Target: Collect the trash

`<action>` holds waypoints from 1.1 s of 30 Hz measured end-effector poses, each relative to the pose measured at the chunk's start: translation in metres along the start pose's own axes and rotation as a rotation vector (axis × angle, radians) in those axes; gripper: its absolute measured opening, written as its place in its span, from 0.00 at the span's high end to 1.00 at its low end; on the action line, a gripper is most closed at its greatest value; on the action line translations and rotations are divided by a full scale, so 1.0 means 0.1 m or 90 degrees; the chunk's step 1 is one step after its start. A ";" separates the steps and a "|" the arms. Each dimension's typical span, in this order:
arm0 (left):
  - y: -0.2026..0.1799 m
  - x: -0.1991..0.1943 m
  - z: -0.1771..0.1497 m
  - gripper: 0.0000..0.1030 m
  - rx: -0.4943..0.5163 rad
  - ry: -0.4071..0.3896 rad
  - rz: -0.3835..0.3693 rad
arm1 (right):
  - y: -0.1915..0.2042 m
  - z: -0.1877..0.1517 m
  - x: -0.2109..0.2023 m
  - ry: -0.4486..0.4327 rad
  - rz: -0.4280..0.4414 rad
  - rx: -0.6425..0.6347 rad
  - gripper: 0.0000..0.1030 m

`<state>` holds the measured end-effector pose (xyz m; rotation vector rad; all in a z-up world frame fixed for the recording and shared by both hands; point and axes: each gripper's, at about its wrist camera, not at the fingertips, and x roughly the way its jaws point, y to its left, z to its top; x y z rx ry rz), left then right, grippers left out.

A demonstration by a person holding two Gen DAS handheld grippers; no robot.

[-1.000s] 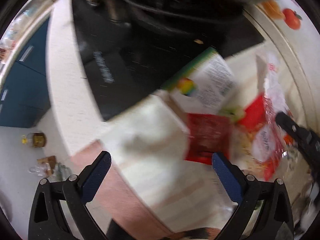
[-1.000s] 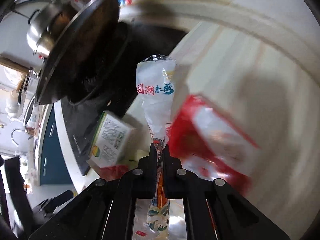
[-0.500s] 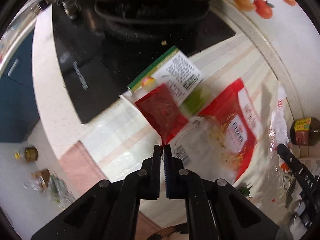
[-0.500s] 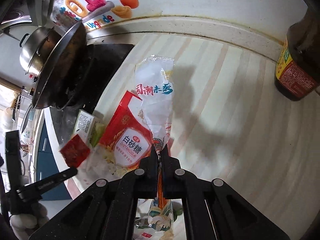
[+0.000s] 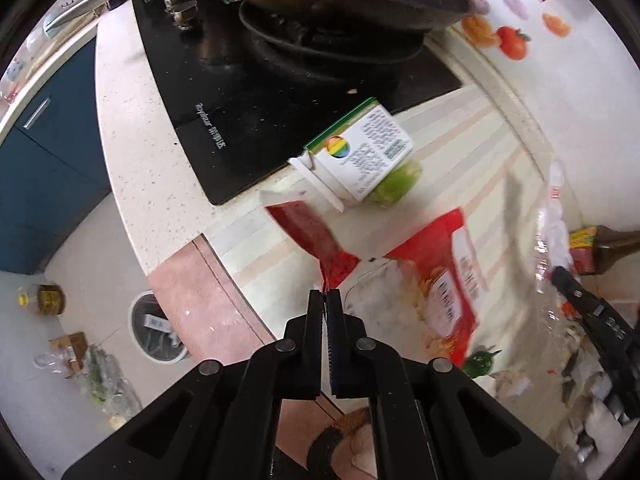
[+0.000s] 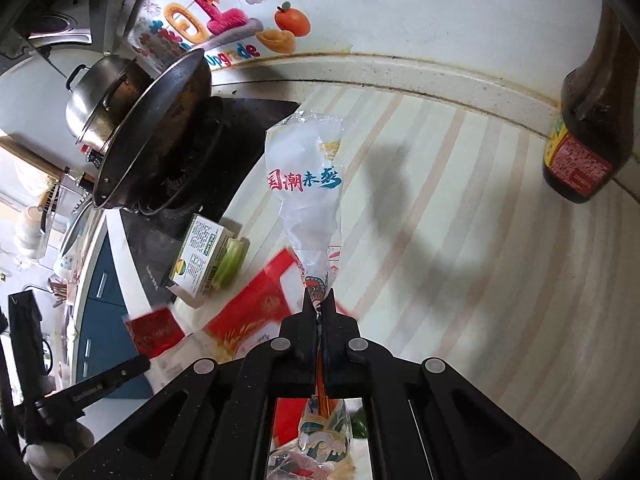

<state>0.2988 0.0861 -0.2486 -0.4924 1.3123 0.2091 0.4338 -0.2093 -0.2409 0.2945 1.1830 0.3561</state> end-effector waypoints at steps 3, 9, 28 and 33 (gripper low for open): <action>0.07 0.16 -0.04 0.94 -0.008 0.046 -0.057 | -0.03 -0.03 -0.03 0.004 -0.005 -0.001 0.99; 0.18 0.68 -0.28 0.90 -0.065 0.145 -0.140 | -0.12 -0.07 0.00 0.013 -0.013 0.005 0.99; 0.01 0.72 -0.62 0.66 -0.130 0.190 -0.205 | -0.63 -0.42 0.29 0.093 0.015 0.078 0.99; -0.03 0.78 -0.66 0.66 -0.153 0.210 -0.205 | -0.64 -0.42 0.33 0.098 0.016 0.082 0.99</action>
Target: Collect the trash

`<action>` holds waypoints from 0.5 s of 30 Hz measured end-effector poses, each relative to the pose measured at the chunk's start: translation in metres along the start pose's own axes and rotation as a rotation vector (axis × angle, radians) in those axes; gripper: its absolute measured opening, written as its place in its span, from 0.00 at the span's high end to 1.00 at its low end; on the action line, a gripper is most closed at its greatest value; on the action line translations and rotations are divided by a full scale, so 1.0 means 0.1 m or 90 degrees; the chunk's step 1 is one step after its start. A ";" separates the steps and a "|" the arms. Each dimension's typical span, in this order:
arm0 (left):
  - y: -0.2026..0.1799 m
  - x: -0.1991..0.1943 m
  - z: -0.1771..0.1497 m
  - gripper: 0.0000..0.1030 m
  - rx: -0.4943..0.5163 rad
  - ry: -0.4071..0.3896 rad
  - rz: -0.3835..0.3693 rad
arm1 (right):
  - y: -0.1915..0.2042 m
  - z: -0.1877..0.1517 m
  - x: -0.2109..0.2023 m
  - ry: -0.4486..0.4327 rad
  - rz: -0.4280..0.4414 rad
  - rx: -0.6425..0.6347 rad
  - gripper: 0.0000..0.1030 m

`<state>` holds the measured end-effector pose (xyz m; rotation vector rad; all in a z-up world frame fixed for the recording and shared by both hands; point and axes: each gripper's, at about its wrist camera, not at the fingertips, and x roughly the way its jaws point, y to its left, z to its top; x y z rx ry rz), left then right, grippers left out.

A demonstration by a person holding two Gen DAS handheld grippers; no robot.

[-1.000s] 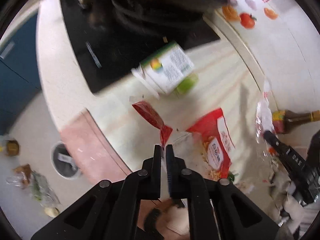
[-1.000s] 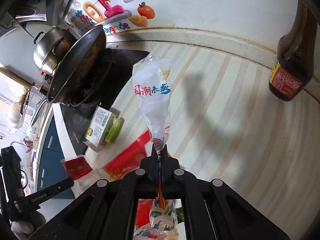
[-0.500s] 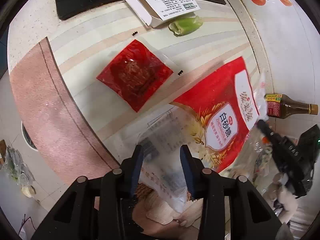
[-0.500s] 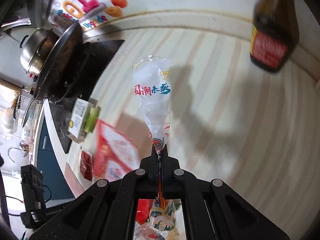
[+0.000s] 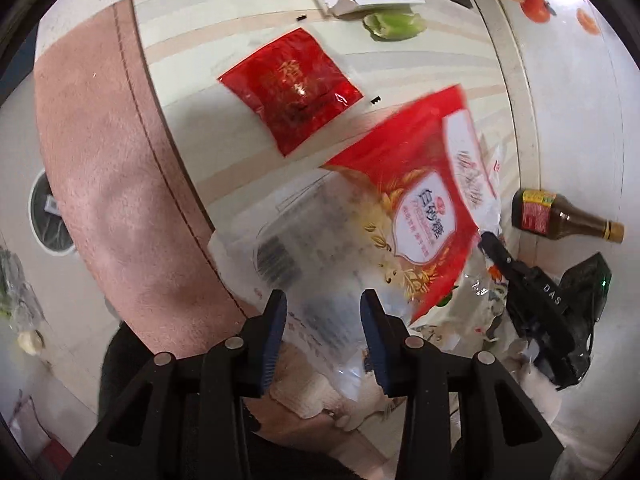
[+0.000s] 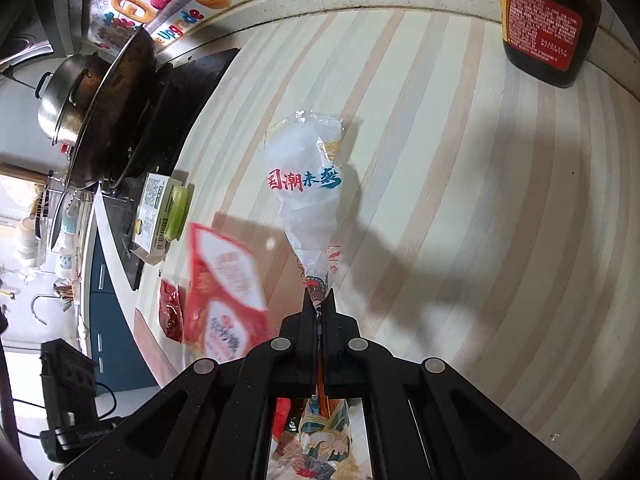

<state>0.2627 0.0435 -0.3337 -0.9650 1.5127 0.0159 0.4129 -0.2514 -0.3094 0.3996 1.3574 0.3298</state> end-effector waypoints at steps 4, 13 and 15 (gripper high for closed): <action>0.08 -0.16 -0.12 0.66 -0.007 -0.011 -0.001 | 0.00 0.01 -0.11 -0.018 -0.004 -0.005 0.99; 0.23 -0.09 -0.20 0.66 -0.050 -0.001 -0.031 | -0.07 -0.01 -0.10 -0.014 -0.005 0.011 0.99; 0.20 -0.04 -0.17 0.66 -0.048 0.000 -0.036 | -0.03 -0.02 -0.09 -0.012 -0.005 0.003 0.99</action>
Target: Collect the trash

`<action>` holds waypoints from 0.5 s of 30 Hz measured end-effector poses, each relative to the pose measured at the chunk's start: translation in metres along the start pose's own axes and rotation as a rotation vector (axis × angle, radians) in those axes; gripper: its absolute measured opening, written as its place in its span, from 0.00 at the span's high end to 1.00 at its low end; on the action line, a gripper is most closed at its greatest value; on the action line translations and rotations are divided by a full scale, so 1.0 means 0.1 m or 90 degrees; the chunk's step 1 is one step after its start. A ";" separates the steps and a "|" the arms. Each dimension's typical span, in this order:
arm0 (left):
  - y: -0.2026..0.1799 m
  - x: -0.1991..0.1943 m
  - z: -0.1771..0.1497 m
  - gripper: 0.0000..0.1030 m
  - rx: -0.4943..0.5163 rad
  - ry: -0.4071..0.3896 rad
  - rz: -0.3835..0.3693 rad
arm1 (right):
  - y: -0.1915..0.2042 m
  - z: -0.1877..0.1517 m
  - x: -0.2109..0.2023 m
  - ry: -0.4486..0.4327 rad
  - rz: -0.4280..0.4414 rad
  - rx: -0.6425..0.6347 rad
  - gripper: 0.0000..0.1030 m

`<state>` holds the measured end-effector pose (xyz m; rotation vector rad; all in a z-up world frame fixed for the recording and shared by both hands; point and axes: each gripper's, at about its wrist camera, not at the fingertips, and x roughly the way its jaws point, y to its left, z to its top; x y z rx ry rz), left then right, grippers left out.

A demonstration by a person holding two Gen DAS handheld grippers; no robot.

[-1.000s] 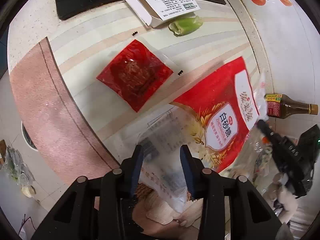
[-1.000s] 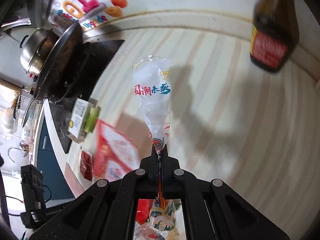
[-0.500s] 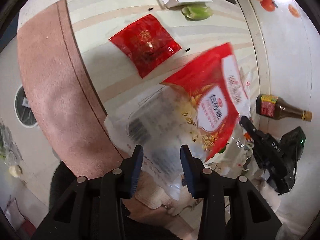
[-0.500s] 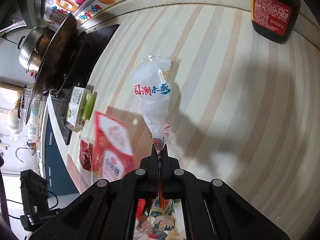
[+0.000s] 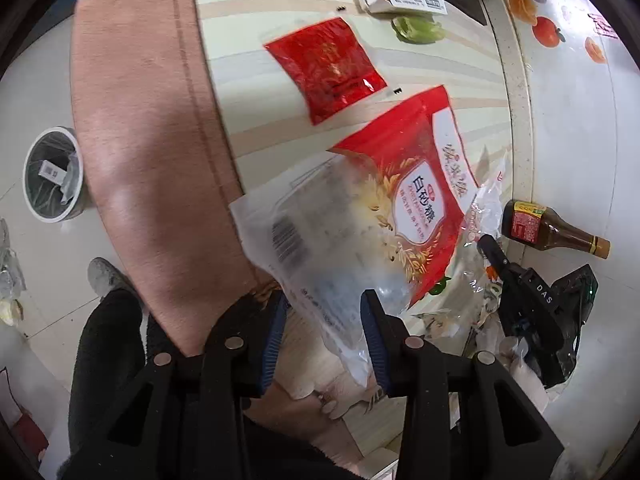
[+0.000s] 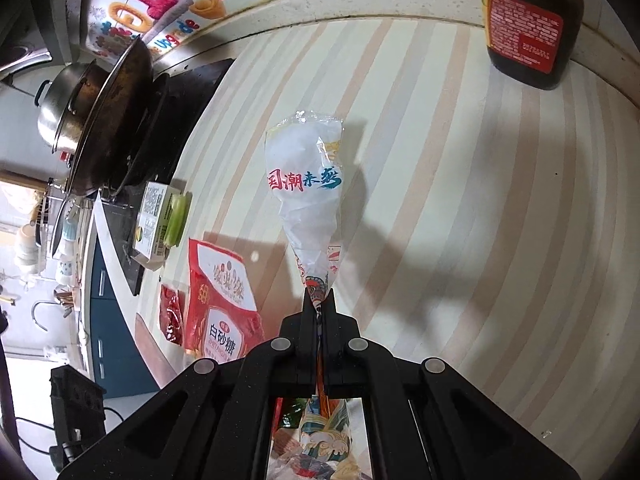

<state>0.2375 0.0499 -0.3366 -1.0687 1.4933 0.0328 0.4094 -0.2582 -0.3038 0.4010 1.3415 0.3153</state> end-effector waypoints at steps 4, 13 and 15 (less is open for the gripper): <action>-0.05 0.10 0.12 0.66 -0.011 -0.003 0.021 | 0.04 -0.01 0.06 0.007 -0.001 -0.007 0.99; -0.32 -0.07 0.14 0.91 0.056 -0.103 0.093 | 0.11 -0.02 -0.02 -0.002 -0.012 -0.023 0.99; -0.38 -0.19 0.13 0.92 0.078 -0.136 0.109 | 0.14 -0.02 -0.10 -0.014 -0.018 -0.031 0.99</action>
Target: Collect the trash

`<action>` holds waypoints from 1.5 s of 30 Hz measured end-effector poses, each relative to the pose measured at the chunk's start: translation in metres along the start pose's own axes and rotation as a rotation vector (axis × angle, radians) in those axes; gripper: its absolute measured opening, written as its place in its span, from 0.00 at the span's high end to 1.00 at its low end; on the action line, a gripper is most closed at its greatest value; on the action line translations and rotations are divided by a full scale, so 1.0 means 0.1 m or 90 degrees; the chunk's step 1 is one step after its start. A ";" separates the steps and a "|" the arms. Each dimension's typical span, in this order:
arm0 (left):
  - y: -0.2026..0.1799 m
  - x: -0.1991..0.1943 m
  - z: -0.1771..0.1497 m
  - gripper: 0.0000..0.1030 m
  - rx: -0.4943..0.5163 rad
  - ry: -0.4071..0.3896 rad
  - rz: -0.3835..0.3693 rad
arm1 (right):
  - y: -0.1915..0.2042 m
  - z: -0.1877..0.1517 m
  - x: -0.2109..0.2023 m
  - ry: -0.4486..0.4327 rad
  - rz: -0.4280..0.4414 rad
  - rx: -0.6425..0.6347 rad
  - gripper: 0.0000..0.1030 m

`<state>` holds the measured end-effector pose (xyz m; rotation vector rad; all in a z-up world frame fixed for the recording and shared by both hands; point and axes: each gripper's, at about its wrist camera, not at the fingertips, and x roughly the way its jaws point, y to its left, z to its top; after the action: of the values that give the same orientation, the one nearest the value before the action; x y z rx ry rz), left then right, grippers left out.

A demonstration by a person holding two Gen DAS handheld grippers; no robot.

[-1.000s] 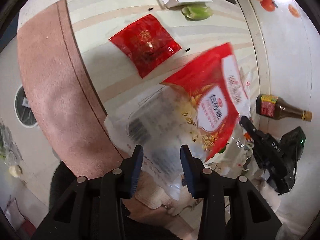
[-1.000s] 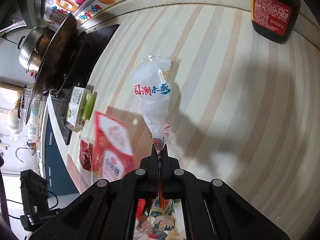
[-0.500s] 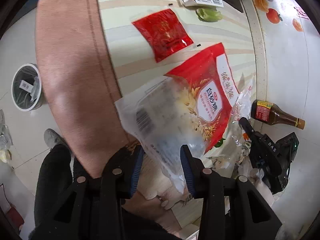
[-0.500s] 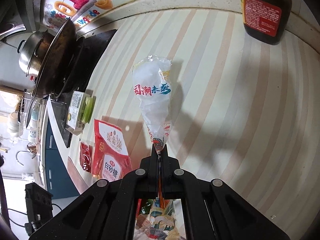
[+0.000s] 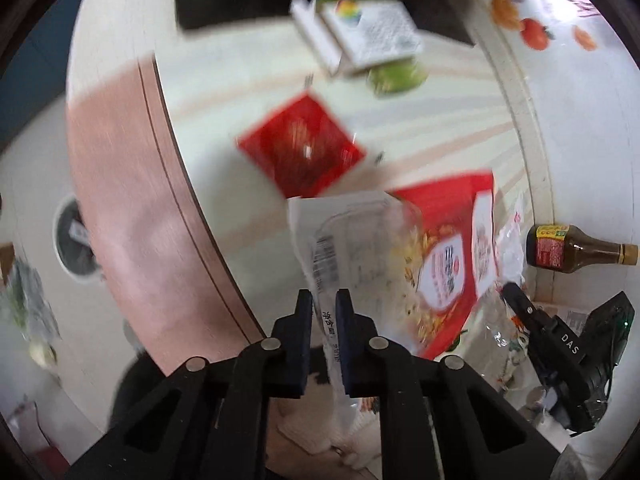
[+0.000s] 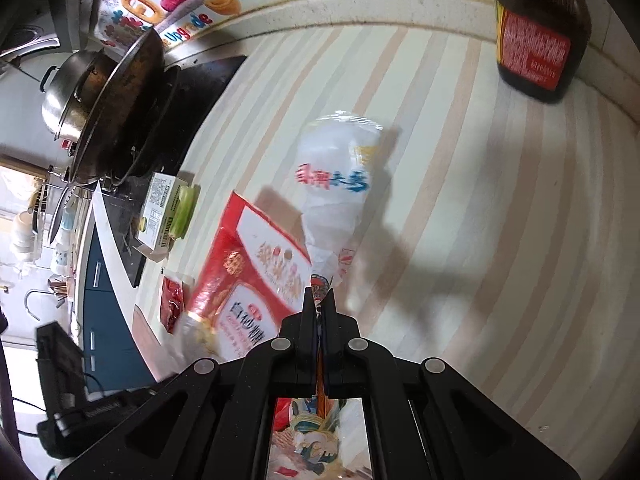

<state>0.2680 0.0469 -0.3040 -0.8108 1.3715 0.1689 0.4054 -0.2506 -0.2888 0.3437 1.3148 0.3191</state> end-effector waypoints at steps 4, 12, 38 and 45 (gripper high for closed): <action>-0.08 -0.43 0.03 0.94 0.069 -0.105 0.073 | 0.05 0.01 -0.13 -0.019 -0.007 -0.009 0.99; -0.07 -1.46 -0.01 0.96 0.141 -0.268 0.067 | 0.49 -0.11 -0.46 -0.064 0.001 -0.046 1.00; 4.19 -1.58 -0.94 0.96 -0.184 -0.252 0.229 | 3.05 -3.06 1.71 0.199 0.056 -0.294 1.00; 5.59 0.02 -0.80 0.96 -0.307 -0.154 0.241 | 3.02 -3.98 3.82 0.340 0.037 -0.343 1.00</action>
<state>-0.1038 0.4034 -0.5352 -0.8815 1.2552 0.8928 0.0930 0.2075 -0.5848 -0.1756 1.6713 0.8345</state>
